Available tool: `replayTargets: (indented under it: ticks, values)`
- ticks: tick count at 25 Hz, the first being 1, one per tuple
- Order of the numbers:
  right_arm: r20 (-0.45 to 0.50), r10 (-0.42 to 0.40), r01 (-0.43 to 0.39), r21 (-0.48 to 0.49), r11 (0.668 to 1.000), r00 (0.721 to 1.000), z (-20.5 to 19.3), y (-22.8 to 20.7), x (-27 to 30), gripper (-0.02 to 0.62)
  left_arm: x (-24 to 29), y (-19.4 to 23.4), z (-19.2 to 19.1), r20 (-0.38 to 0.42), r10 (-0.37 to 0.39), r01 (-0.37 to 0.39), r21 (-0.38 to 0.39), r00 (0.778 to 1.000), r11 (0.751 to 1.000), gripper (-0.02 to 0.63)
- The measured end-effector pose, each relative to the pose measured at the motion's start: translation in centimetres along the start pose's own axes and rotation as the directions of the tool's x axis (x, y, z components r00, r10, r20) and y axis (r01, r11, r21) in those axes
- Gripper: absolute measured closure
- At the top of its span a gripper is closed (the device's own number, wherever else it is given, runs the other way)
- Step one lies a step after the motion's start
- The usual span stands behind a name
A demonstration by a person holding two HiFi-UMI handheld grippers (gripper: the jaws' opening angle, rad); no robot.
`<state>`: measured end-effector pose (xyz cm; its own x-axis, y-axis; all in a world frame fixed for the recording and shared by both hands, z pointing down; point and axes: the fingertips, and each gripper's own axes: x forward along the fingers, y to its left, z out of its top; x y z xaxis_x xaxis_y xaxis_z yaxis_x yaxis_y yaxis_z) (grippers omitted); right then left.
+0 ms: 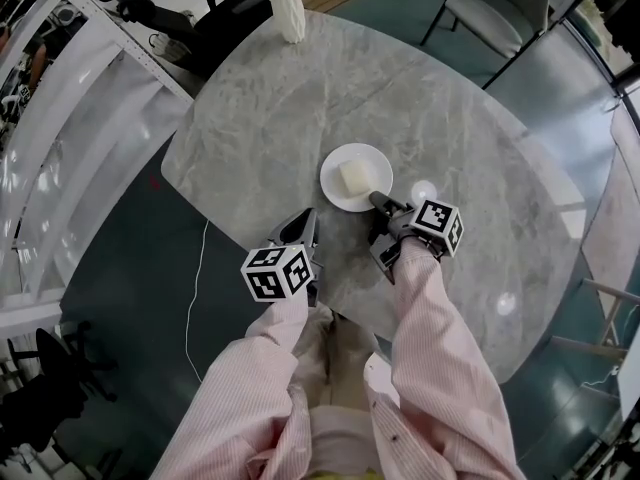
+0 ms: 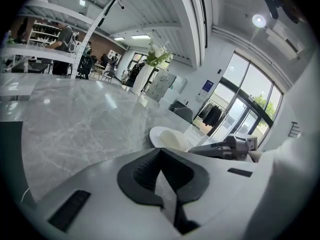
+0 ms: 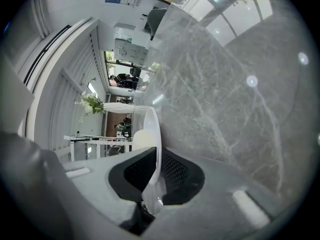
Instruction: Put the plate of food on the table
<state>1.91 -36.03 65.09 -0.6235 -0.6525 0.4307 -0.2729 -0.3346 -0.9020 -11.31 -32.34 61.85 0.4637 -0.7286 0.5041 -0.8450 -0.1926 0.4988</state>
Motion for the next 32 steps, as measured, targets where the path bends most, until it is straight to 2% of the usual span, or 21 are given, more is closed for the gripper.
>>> replayTargets:
  ticks: [7,10,19,25,28,32]
  values:
    - [0.018,-0.097,0.098,-0.143,0.985,0.995,0.2,0.3,-0.1,0.558,0.3,-0.7,0.3,-0.003,-0.024,0.024,0.003,1.000,1.000,0.615]
    - [0.014,-0.155,0.154,-0.206,0.966,0.988,0.1,0.3,-0.2,0.554,0.3,-0.9,0.5,-0.005,-0.031,0.031,0.002,1.000,1.000,0.615]
    - [0.010,-0.287,0.276,-0.314,0.909,0.958,0.0,-0.5,-0.1,0.503,0.4,-1.1,0.8,-0.012,-0.045,0.045,-0.004,0.999,0.999,0.614]
    - [-0.002,-0.323,0.296,-0.400,0.867,0.946,-0.5,-0.3,-0.1,0.459,0.2,-1.0,0.6,-0.016,-0.047,0.047,-0.004,0.999,0.999,0.615]
    - [0.006,-0.347,0.311,-0.458,0.833,0.938,-0.7,-0.4,-0.2,0.439,0.1,-1.0,0.5,-0.017,-0.047,0.047,-0.004,0.999,0.999,0.615]
    - [0.021,-0.408,0.351,-0.548,0.759,0.913,-1.0,-0.7,-0.3,0.434,0.0,-1.1,0.5,-0.014,-0.055,0.055,-0.012,0.998,0.998,0.615]
